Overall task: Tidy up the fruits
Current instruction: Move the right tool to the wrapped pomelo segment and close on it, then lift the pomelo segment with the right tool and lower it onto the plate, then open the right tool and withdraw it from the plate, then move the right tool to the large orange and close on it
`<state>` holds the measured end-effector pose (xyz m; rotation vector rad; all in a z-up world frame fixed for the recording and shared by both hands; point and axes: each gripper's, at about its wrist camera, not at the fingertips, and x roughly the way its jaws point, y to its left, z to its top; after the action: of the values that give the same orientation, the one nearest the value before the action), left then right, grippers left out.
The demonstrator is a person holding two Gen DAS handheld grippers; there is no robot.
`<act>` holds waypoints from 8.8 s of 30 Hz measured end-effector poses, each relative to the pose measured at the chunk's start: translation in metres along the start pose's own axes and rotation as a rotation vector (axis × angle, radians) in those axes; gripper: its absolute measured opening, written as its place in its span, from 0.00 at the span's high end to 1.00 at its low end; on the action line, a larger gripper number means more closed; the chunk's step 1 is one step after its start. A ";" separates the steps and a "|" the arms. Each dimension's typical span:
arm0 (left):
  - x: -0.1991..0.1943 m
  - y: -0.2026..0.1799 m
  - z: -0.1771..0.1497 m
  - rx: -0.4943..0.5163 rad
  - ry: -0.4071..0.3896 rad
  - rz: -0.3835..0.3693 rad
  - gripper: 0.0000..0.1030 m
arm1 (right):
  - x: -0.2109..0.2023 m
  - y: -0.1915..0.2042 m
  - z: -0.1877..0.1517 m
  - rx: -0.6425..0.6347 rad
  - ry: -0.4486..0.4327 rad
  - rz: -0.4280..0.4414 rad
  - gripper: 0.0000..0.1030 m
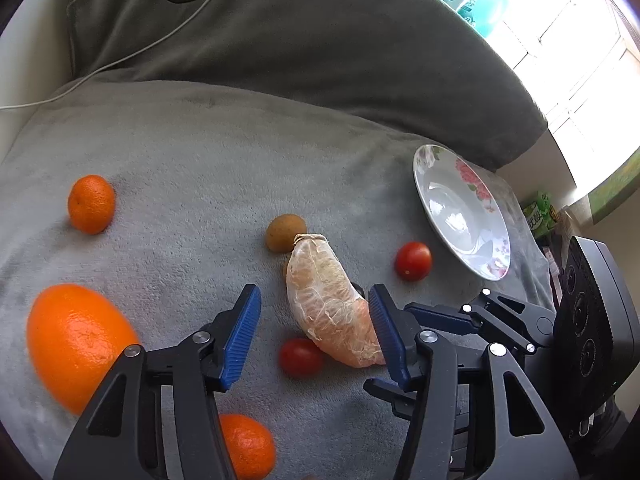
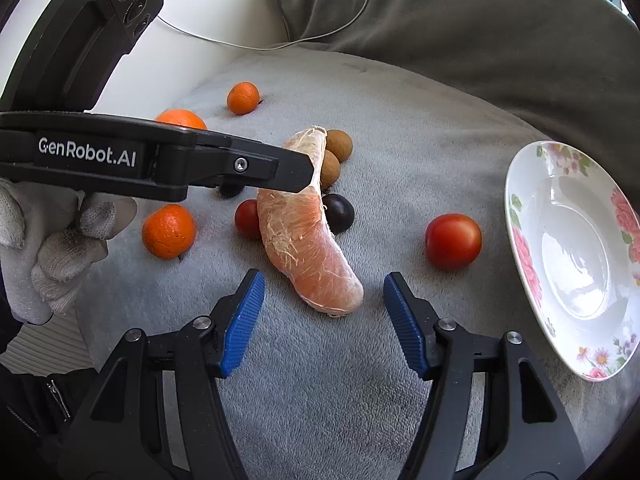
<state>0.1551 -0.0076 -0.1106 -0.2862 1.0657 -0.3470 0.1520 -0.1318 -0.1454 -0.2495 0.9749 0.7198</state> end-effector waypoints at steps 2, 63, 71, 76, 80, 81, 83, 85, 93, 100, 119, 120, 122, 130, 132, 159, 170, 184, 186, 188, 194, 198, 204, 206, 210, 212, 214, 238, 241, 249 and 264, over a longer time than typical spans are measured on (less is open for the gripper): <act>0.002 -0.001 0.001 -0.001 0.005 -0.004 0.49 | 0.002 0.001 0.001 -0.003 0.004 -0.001 0.37; -0.015 -0.053 0.023 0.085 -0.099 -0.115 0.67 | -0.077 -0.022 -0.013 0.014 -0.117 -0.114 0.61; 0.003 -0.083 0.041 0.120 -0.086 -0.158 0.67 | -0.100 -0.057 -0.021 0.062 -0.141 -0.155 0.62; 0.017 -0.098 0.050 0.144 -0.075 -0.168 0.67 | -0.107 -0.081 -0.026 0.093 -0.144 -0.166 0.63; 0.030 -0.109 0.058 0.153 -0.064 -0.169 0.67 | -0.106 -0.097 -0.025 0.117 -0.143 -0.172 0.63; 0.033 -0.112 0.059 0.156 -0.061 -0.168 0.67 | -0.105 -0.101 -0.025 0.122 -0.143 -0.176 0.63; 0.039 -0.118 0.063 0.164 -0.056 -0.166 0.67 | -0.105 -0.109 -0.026 0.131 -0.142 -0.183 0.63; 0.047 -0.123 0.068 0.168 -0.049 -0.165 0.67 | -0.103 -0.117 -0.024 0.144 -0.141 -0.186 0.63; 0.063 -0.133 0.079 0.191 -0.029 -0.163 0.67 | -0.105 -0.140 -0.028 0.192 -0.144 -0.184 0.67; 0.065 -0.136 0.087 0.192 -0.053 -0.141 0.61 | -0.108 -0.145 -0.031 0.221 -0.155 -0.228 0.63; 0.044 -0.135 0.083 0.193 -0.076 -0.128 0.31 | -0.129 -0.126 -0.036 0.228 -0.190 -0.239 0.19; 0.042 -0.134 0.082 0.191 -0.076 -0.129 0.30 | -0.131 -0.124 -0.036 0.231 -0.192 -0.238 0.15; 0.039 -0.131 0.080 0.188 -0.077 -0.130 0.30 | -0.132 -0.122 -0.037 0.236 -0.198 -0.236 0.12; 0.007 -0.115 0.068 0.180 -0.131 -0.114 0.30 | -0.142 -0.109 -0.037 0.259 -0.220 -0.217 0.11; -0.005 -0.109 0.065 0.177 -0.151 -0.107 0.30 | -0.144 -0.106 -0.037 0.260 -0.225 -0.213 0.11; -0.136 0.007 -0.008 0.043 -0.388 0.113 0.30 | -0.147 -0.047 -0.007 0.250 -0.262 -0.079 0.11; -0.144 0.046 -0.043 -0.031 -0.391 0.151 0.30 | -0.124 -0.017 0.022 0.207 -0.237 -0.002 0.11; -0.128 0.086 -0.078 -0.122 -0.338 0.133 0.30 | -0.073 0.028 0.060 0.143 -0.144 0.115 0.11; -0.122 0.089 -0.081 -0.127 -0.325 0.121 0.30 | -0.064 0.035 0.065 0.133 -0.124 0.129 0.11; -0.117 0.091 -0.083 -0.127 -0.315 0.116 0.30 | -0.055 0.041 0.070 0.125 -0.102 0.146 0.11; -0.106 0.098 -0.085 -0.140 -0.295 0.096 0.30 | -0.030 0.059 0.085 0.105 -0.046 0.202 0.11; -0.101 0.102 -0.085 -0.148 -0.282 0.087 0.30 | -0.012 0.067 0.091 0.100 -0.007 0.222 0.11; -0.096 0.105 -0.080 -0.154 -0.283 0.069 0.30 | 0.013 0.077 0.095 0.101 0.049 0.260 0.11; -0.093 0.106 -0.078 -0.151 -0.279 0.065 0.30 | 0.020 0.079 0.096 0.110 0.064 0.281 0.11; -0.088 0.106 -0.076 -0.135 -0.267 0.065 0.30 | 0.030 0.079 0.101 0.140 0.089 0.325 0.11; -0.086 0.106 -0.075 -0.132 -0.263 0.065 0.30 | 0.034 0.079 0.103 0.149 0.096 0.335 0.11; -0.085 0.107 -0.075 -0.133 -0.260 0.064 0.30 | 0.039 0.079 0.105 0.159 0.105 0.348 0.11; -0.077 0.114 -0.071 -0.155 -0.243 0.037 0.30 | 0.078 0.086 0.113 0.206 0.174 0.408 0.31; -0.077 0.115 -0.071 -0.155 -0.244 0.035 0.30 | 0.080 0.084 0.112 0.217 0.175 0.410 0.34; -0.076 0.111 -0.072 -0.141 -0.250 0.051 0.34 | 0.077 0.087 0.111 0.203 0.168 0.398 0.34; -0.086 0.093 -0.073 -0.123 -0.269 0.069 0.34 | 0.056 0.084 0.104 0.194 0.125 0.398 0.34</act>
<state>0.0653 0.1083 -0.1118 -0.3930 0.8308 -0.1749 0.1859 0.0074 -0.1237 0.0743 1.2229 0.9717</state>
